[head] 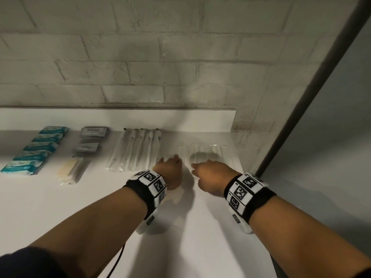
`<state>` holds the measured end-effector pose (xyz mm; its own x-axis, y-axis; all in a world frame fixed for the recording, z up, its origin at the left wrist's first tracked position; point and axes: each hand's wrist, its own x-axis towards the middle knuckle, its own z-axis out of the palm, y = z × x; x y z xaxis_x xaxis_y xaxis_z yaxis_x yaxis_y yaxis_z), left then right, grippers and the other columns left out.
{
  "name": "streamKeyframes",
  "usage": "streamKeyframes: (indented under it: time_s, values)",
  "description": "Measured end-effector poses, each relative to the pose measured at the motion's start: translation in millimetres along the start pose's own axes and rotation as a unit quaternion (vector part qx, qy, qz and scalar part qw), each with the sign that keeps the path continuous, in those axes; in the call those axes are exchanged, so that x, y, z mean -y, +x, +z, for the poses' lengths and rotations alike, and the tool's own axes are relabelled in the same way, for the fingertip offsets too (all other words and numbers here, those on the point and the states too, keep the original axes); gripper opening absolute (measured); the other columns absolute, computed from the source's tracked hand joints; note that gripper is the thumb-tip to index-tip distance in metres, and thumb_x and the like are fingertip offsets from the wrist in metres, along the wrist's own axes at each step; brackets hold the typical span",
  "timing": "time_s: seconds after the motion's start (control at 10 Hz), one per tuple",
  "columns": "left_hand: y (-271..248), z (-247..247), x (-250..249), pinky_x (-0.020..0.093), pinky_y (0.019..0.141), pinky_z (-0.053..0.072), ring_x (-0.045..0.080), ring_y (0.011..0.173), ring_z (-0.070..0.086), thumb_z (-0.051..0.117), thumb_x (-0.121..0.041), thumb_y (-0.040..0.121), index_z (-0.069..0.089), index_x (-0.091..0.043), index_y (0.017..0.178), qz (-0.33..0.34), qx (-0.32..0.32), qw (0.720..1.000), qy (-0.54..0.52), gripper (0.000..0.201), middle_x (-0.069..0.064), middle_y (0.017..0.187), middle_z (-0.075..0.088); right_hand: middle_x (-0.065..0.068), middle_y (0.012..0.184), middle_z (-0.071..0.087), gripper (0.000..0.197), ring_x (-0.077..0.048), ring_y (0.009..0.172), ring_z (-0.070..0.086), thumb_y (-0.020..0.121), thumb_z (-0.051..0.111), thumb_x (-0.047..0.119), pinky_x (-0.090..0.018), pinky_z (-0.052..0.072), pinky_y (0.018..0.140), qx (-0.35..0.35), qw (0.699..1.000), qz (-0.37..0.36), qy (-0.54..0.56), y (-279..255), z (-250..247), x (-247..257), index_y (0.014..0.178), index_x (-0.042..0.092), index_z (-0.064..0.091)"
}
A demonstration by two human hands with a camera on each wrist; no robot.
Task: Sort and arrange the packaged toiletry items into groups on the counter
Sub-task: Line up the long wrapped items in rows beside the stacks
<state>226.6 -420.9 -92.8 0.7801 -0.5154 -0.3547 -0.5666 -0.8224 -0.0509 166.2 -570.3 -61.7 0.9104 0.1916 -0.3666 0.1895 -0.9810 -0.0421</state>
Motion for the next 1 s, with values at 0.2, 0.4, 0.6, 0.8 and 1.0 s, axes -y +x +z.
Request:
streamKeyframes:
  time_s: [0.2,0.4,0.6,0.8,1.0]
  values:
    - [1,1,-4,0.048,0.118,0.010,0.022,0.147,0.017,0.041,-0.017,0.095,0.011,-0.002,0.151,-0.006,-0.003,1.000,0.001,0.065,0.012,0.161,0.007,-0.004,0.145,0.048,0.054,-0.029,0.128,0.048,0.089,0.044,0.018,-0.037,0.039,0.108,0.012,1.000,0.016,-0.013,4,1,0,0.143,0.020,0.042]
    - [2,-2,-4,0.047,0.118,0.010,0.023,0.146,0.020,0.044,-0.016,0.094,0.014,-0.004,0.151,-0.010,-0.017,1.000,-0.015,0.065,0.010,0.160,0.012,-0.004,0.143,0.050,0.050,-0.028,0.127,0.049,0.090,0.044,0.017,-0.037,0.040,0.107,0.001,1.000,0.013,-0.017,6,3,-1,0.140,0.019,0.046]
    - [1,-4,-5,0.049,0.118,0.004,0.024,0.146,0.018,0.042,-0.018,0.095,0.016,-0.005,0.151,-0.014,-0.021,1.000,-0.008,0.062,0.008,0.160,0.014,-0.005,0.142,0.051,0.048,-0.030,0.127,0.049,0.091,0.045,0.019,-0.040,0.040,0.108,0.005,1.000,0.018,-0.018,7,2,0,0.138,0.018,0.048]
    - [-6,-10,-2,0.050,0.118,0.005,0.025,0.146,0.016,0.042,-0.028,0.097,0.022,-0.008,0.150,-0.004,-0.069,0.997,-0.028,0.060,0.008,0.160,0.016,-0.002,0.136,0.055,0.043,-0.025,0.120,0.055,0.084,0.049,0.008,-0.038,0.047,0.100,-0.052,0.996,0.019,0.072,-6,-8,0,0.125,0.018,0.061]
    - [-60,-19,11,0.039,0.117,0.017,0.018,0.144,0.027,0.045,-0.041,0.096,0.034,-0.021,0.147,0.025,-0.124,0.987,-0.094,0.056,0.001,0.158,0.025,0.005,0.134,0.054,0.039,-0.017,0.121,0.052,0.090,0.047,0.015,-0.028,0.043,0.098,-0.072,0.986,0.034,0.147,-52,-11,-1,0.126,0.027,0.059]
